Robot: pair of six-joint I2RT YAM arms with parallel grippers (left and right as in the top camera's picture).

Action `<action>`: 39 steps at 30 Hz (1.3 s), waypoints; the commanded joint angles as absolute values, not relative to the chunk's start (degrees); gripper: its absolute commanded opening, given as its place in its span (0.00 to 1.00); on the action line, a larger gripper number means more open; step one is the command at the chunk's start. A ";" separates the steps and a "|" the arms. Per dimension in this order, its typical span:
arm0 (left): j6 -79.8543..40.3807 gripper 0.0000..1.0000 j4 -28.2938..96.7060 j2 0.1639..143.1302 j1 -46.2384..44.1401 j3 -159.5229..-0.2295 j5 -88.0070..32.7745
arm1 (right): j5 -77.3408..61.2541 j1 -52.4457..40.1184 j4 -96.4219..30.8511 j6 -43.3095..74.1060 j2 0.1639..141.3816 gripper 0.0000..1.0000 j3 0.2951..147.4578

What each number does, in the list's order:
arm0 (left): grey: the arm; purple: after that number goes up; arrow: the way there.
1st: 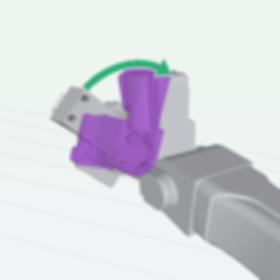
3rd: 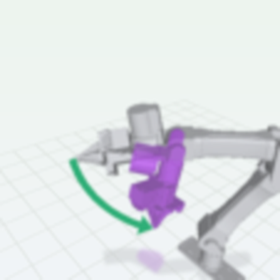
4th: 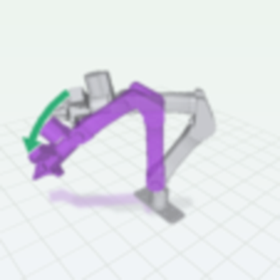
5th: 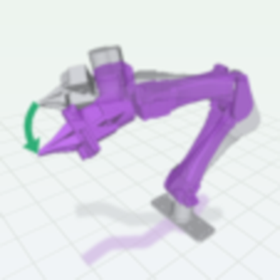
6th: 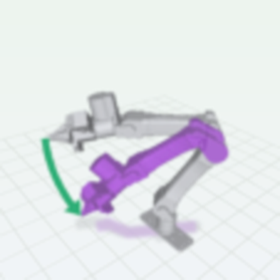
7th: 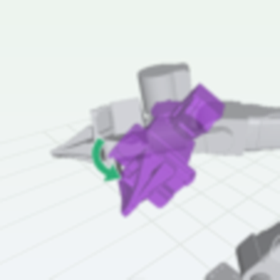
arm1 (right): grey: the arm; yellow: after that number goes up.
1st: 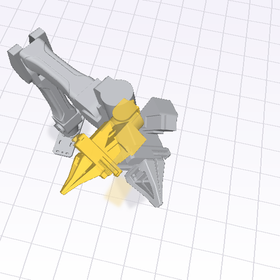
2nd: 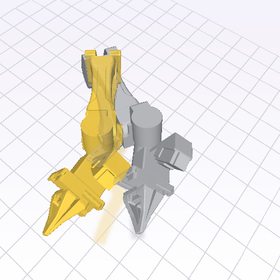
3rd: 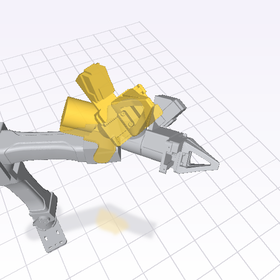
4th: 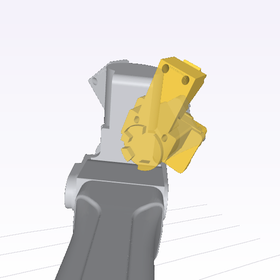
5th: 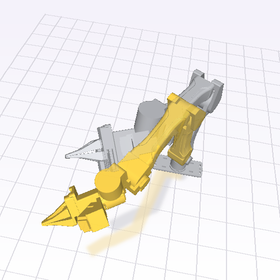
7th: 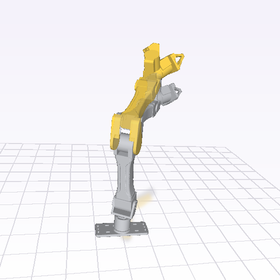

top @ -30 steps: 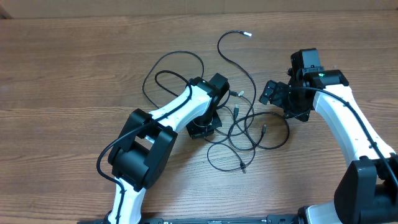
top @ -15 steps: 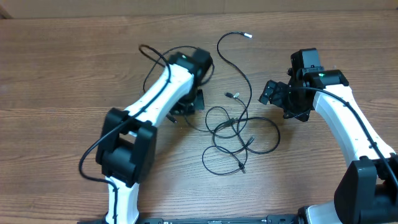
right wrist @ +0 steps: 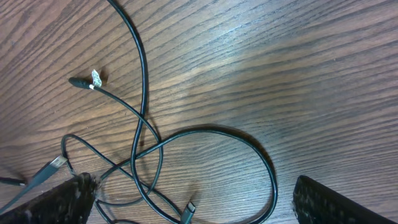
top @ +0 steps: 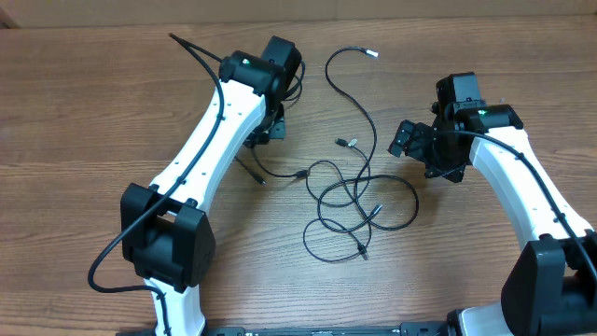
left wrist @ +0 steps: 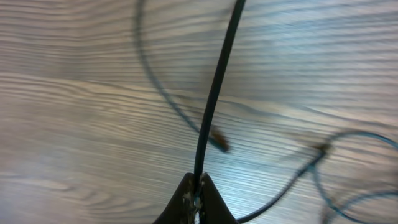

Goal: Untangle cables

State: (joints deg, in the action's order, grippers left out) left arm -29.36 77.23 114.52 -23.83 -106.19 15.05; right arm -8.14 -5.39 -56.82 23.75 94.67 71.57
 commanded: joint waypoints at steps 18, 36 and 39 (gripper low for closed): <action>-31.99 0.47 75.40 113.14 -19.16 -103.94 14.59 | -8.25 -5.52 -56.62 23.55 94.37 1.00 71.46; -32.14 1.00 59.29 113.14 -19.09 -83.88 12.03 | -8.25 -5.52 -56.62 23.55 94.37 1.00 71.46; -32.14 0.99 57.28 113.14 -19.09 -82.17 12.12 | -8.25 -5.52 -56.62 23.55 94.37 1.00 71.46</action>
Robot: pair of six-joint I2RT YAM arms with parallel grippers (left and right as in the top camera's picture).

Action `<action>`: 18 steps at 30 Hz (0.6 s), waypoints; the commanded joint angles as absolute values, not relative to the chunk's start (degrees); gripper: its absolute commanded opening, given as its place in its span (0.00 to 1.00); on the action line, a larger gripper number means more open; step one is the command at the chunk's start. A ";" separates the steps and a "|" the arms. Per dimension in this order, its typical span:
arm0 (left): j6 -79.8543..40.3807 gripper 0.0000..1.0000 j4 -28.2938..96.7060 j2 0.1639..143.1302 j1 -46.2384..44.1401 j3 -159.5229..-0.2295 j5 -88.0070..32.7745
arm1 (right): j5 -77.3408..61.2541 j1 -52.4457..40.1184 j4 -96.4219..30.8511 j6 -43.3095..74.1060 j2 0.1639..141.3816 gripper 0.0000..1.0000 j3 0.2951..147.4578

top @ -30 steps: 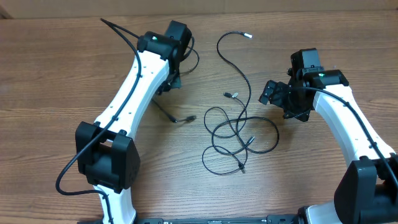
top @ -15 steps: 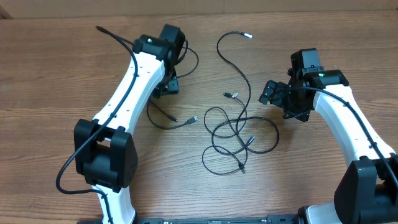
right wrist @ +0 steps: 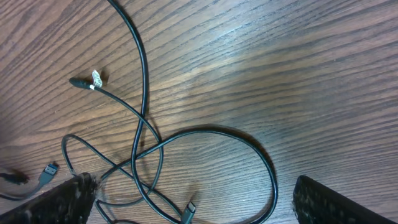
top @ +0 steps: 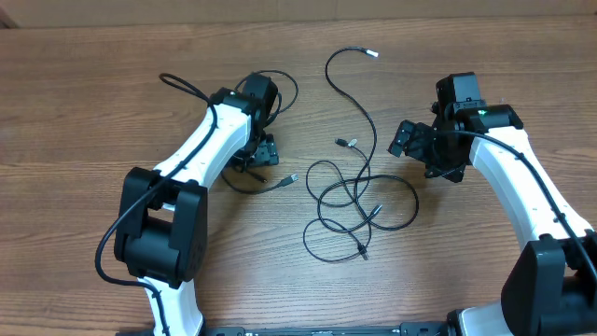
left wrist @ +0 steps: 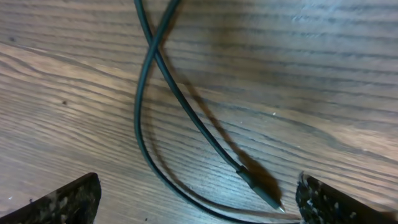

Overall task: Untangle cables
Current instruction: 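Pull the grasped cable leftward and up with the left gripper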

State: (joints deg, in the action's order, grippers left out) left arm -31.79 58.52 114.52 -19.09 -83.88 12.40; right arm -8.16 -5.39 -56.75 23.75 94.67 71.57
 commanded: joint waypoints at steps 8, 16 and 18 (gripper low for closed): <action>-32.14 0.99 52.03 113.14 -19.07 -76.93 12.16 | -8.25 -5.52 -56.62 23.55 94.37 1.00 71.46; -29.06 0.96 48.95 113.14 -17.02 -73.93 6.39 | -8.25 -5.52 -56.62 23.55 94.37 1.00 71.46; -28.67 0.95 48.40 113.14 -15.68 -73.32 4.67 | -8.25 -5.52 -56.62 23.55 94.37 1.00 71.46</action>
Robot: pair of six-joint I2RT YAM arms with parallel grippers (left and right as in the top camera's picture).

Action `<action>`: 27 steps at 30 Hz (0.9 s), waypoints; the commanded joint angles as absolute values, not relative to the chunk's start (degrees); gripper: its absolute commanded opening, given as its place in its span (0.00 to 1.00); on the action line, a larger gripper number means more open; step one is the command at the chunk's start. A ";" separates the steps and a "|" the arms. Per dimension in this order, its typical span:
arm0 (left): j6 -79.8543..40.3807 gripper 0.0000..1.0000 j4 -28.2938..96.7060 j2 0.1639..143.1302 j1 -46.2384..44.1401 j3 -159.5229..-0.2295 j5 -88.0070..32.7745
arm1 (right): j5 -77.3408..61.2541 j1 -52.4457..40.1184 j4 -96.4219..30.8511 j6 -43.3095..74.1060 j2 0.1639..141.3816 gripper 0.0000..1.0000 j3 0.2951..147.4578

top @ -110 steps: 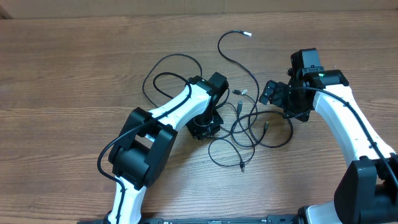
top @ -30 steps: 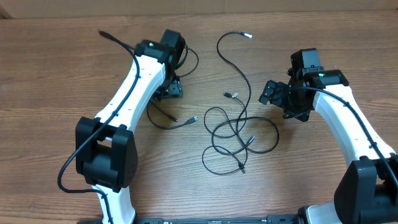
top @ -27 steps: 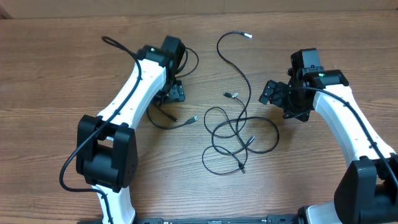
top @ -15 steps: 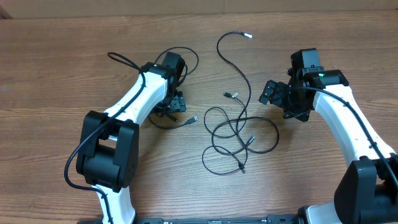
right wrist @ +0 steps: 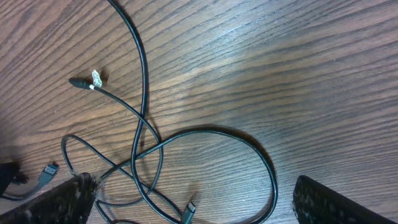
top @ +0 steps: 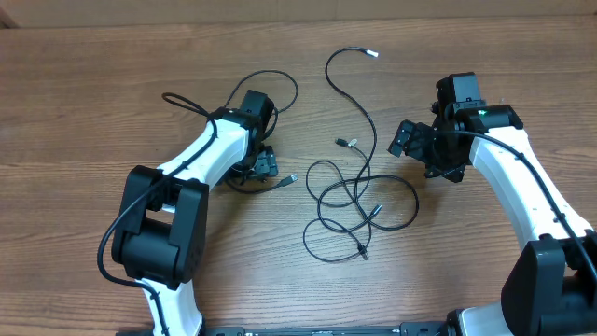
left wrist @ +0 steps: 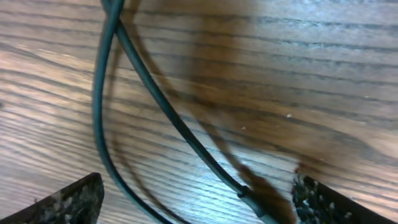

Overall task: Untangle cables
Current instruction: 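Pull the grasped cable leftward and up with the left gripper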

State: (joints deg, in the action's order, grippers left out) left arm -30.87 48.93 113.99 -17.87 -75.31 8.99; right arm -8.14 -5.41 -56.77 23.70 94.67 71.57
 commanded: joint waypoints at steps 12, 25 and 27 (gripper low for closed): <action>-26.96 0.76 46.37 113.14 -8.91 -70.67 -3.40 | -8.25 -5.52 -56.62 23.55 94.37 1.00 71.46; -26.98 0.04 41.63 113.14 -9.13 -66.57 -7.33 | -8.23 -5.52 -56.62 23.55 94.37 1.00 71.46; -26.96 0.04 41.74 113.14 -9.13 -66.57 -7.29 | -8.23 -5.52 -56.62 23.55 94.37 1.00 71.46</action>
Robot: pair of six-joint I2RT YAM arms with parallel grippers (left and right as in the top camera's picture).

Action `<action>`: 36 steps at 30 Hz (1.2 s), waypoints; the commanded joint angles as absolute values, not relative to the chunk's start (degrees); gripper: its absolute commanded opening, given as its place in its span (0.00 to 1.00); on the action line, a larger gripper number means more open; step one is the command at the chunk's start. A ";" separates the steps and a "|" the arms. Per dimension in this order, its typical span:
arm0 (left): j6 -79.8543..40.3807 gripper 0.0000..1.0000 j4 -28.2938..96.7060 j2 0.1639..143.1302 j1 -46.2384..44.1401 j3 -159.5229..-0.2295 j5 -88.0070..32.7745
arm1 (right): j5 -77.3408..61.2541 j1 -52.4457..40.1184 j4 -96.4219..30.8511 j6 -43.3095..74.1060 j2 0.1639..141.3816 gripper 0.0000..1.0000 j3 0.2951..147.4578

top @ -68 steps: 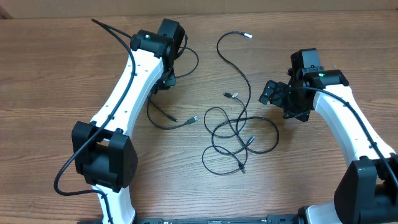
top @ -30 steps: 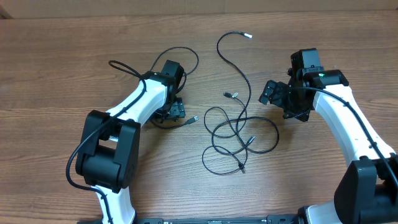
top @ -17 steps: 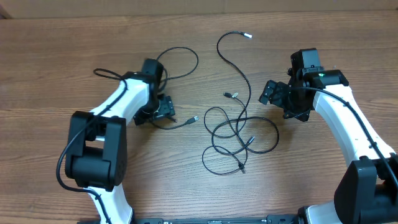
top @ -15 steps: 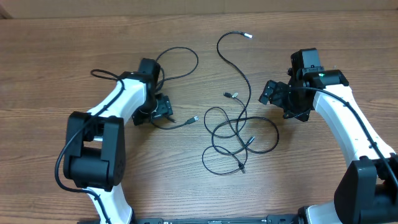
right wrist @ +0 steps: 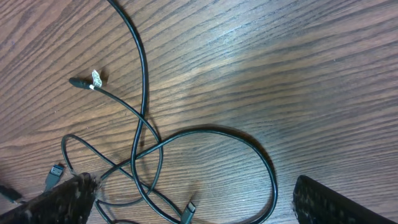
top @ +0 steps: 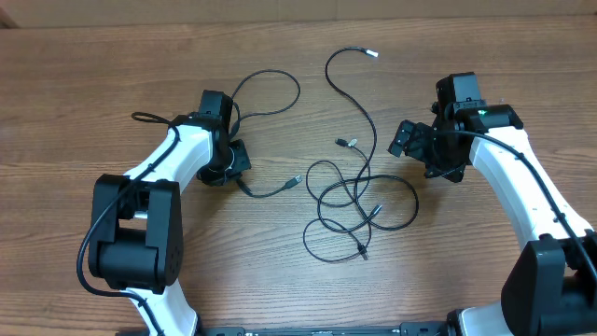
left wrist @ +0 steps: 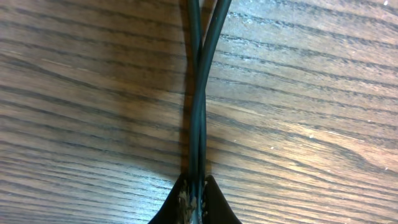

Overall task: Untangle cables
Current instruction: 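Pull the grasped cable leftward and up with the left gripper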

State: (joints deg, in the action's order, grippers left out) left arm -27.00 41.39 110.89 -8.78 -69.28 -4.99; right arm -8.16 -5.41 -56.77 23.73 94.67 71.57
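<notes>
My left gripper [top: 227, 161] is shut on a thin black cable [top: 298, 91]. In the left wrist view two strands of the cable [left wrist: 200, 112] run side by side into the shut jaws. This cable loops off to the upper right, and its plug end [top: 295, 179] lies just left of the tangle [top: 357, 191] of black cables in the middle. To the right of the tangle my right gripper [top: 424, 149] hovers open with nothing between its fingers [right wrist: 336, 202]. Below it lie a wide loop [right wrist: 272, 174] and a loose plug [right wrist: 189, 207].
Everything lies on a wooden table [top: 93, 56]. A long cable with a white-tipped plug [top: 371, 54] runs from the back down into the tangle. A small tagged plug [right wrist: 94, 78] lies left of it. The left arm's own black lead [top: 149, 119] arcs by its wrist.
My left gripper was open over the cable. It now sits further left and is shut on two strands of it. The right arm and the tangle have not changed.
At first my left gripper was shut on the cable near the back left of the tangle. Then it stood open lower and further left, with the cable lying on the table, and it came down closer. Now it grips the cable again, further left.
</notes>
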 commanded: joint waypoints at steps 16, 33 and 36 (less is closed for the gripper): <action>-21.28 0.04 43.46 106.91 -4.40 -73.76 -8.64 | -8.23 -5.52 -56.62 23.55 94.37 1.00 71.46; 8.82 0.04 27.51 92.16 -3.18 -78.26 31.18 | -8.25 -5.52 -56.62 23.55 94.37 1.00 71.46; 15.55 0.04 26.30 92.27 -2.02 -78.26 32.67 | -8.25 -5.52 -56.62 23.55 94.37 1.00 71.46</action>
